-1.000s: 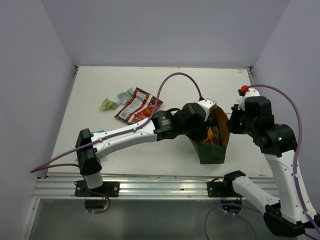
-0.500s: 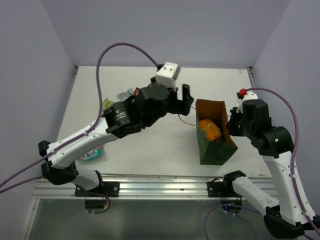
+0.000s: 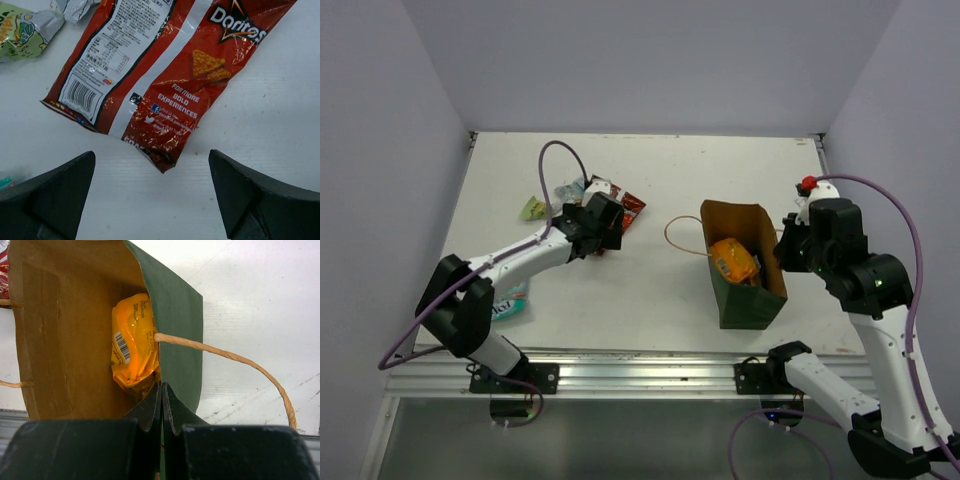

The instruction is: Place the snacks into the paper bag

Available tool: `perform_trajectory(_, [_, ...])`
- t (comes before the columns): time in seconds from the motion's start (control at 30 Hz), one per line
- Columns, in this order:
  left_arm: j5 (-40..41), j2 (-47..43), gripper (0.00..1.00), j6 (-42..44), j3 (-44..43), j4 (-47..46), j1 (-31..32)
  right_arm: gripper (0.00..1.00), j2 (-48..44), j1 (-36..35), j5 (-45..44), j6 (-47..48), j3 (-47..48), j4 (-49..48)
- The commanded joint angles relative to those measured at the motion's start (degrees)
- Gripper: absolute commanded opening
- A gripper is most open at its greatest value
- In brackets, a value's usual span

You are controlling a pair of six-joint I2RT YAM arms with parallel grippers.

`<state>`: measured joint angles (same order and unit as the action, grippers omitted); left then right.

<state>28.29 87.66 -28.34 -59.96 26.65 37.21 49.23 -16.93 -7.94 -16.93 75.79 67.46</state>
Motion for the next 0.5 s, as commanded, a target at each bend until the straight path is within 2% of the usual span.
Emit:
perform_trajectory(0.0, [-0.17,3.46,1.00,2.93,-1.29,-11.70,-1.00,0.00,-1.51,-0.21,0.56,0.67,3.05,0.12])
perform_trajectory(0.13, [-1.04,7.87,1.00,6.09,-1.47,-15.48,-1.87,0.00,-1.68,-0.12,1.09,0.93,3.84,1.35])
perform_trajectory(0.3, [-2.98,14.02,1.00,7.07,-1.30,-15.49,-3.90,0.00,-2.21,-0.12,1.00,1.20,5.16,2.59])
perform_trajectory(0.37, [-3.77,14.91,0.96,6.98,-0.24,-16.19,-4.60,0.00,-2.21,-0.12,1.00,1.28,5.16,2.76])
perform_trajectory(0.4, [-3.69,15.26,0.69,6.72,-0.07,-16.02,-4.69,0.00,-2.30,-0.21,1.09,1.28,5.07,2.85])
perform_trajectory(0.43, [-3.51,15.18,0.52,6.19,0.02,-15.58,-4.69,0.00,-2.30,-0.12,1.00,1.20,4.98,2.76])
perform_trajectory(0.47, [-3.60,14.91,0.30,5.58,0.20,-15.49,-4.69,0.00,-2.21,-0.12,1.00,1.20,4.90,2.76])
